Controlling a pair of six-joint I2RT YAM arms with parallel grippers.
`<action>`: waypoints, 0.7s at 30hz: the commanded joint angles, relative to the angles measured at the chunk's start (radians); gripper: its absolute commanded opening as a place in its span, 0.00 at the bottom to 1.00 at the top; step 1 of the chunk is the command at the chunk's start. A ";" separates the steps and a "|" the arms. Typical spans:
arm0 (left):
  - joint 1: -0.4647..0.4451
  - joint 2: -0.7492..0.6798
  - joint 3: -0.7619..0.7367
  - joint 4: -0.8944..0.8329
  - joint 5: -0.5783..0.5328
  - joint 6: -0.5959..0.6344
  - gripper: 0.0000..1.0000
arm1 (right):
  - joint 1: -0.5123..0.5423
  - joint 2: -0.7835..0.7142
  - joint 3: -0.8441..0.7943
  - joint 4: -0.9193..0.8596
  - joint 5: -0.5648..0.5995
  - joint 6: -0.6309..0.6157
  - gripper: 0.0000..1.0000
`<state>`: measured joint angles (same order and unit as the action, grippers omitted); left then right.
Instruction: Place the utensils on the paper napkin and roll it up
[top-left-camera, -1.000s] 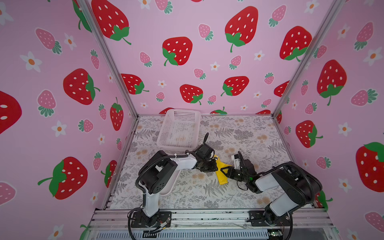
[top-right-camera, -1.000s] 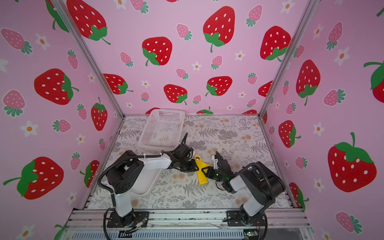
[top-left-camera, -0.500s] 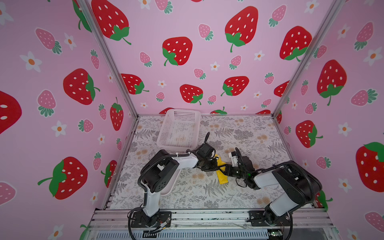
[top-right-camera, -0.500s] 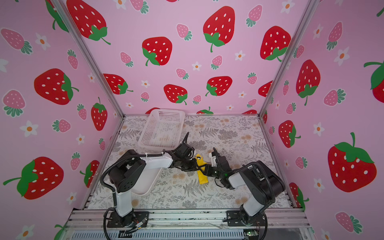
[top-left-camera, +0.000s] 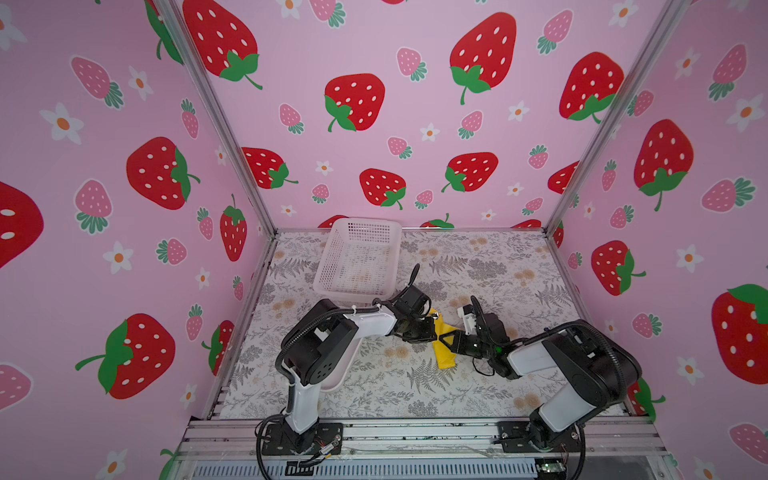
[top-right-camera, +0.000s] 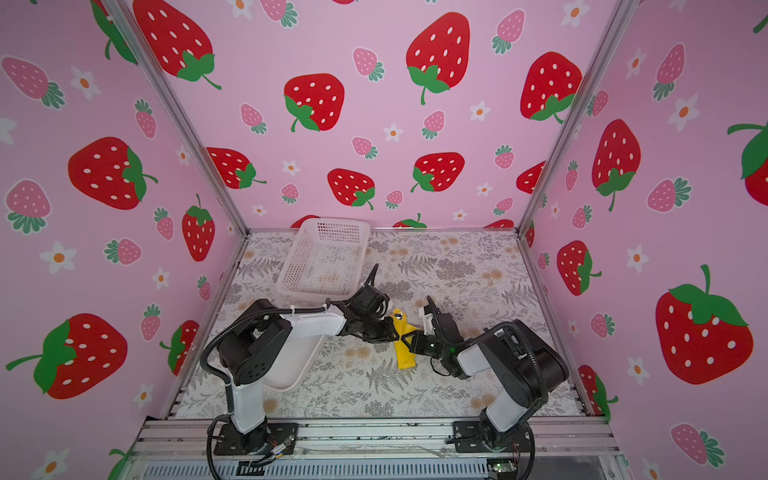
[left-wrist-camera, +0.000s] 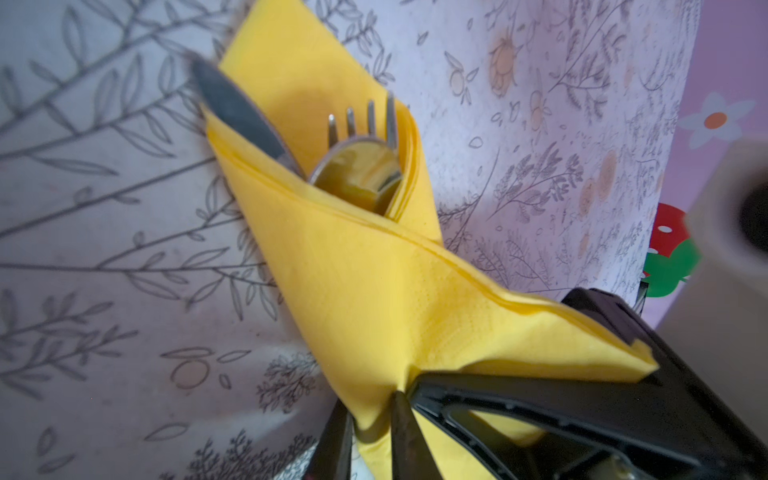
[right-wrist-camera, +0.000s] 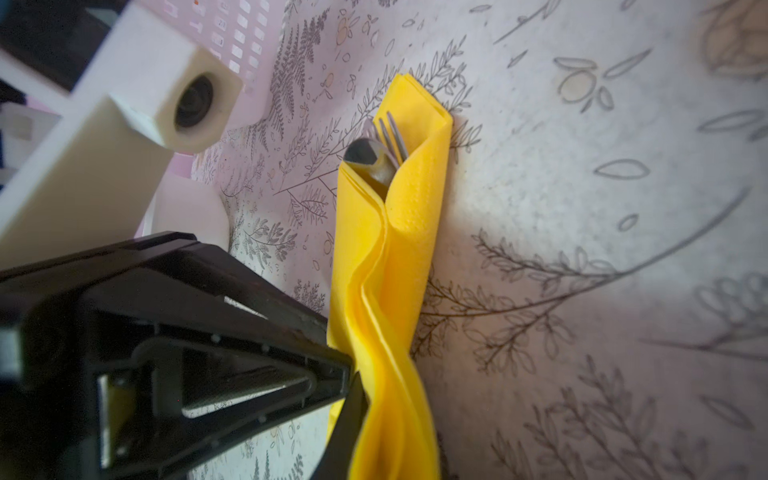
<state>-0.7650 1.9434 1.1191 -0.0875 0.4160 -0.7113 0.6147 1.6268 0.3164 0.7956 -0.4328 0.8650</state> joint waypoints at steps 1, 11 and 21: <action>-0.002 -0.027 0.010 -0.035 -0.012 0.004 0.23 | -0.007 -0.015 -0.040 -0.011 -0.003 0.031 0.10; 0.027 -0.167 -0.117 0.026 -0.037 -0.039 0.31 | -0.024 -0.066 -0.094 0.067 -0.011 0.071 0.07; 0.054 -0.258 -0.180 0.041 -0.044 -0.039 0.38 | -0.026 -0.143 -0.109 0.064 -0.003 0.072 0.06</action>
<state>-0.7158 1.7092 0.9550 -0.0589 0.3828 -0.7425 0.5934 1.5150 0.2153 0.8433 -0.4381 0.9237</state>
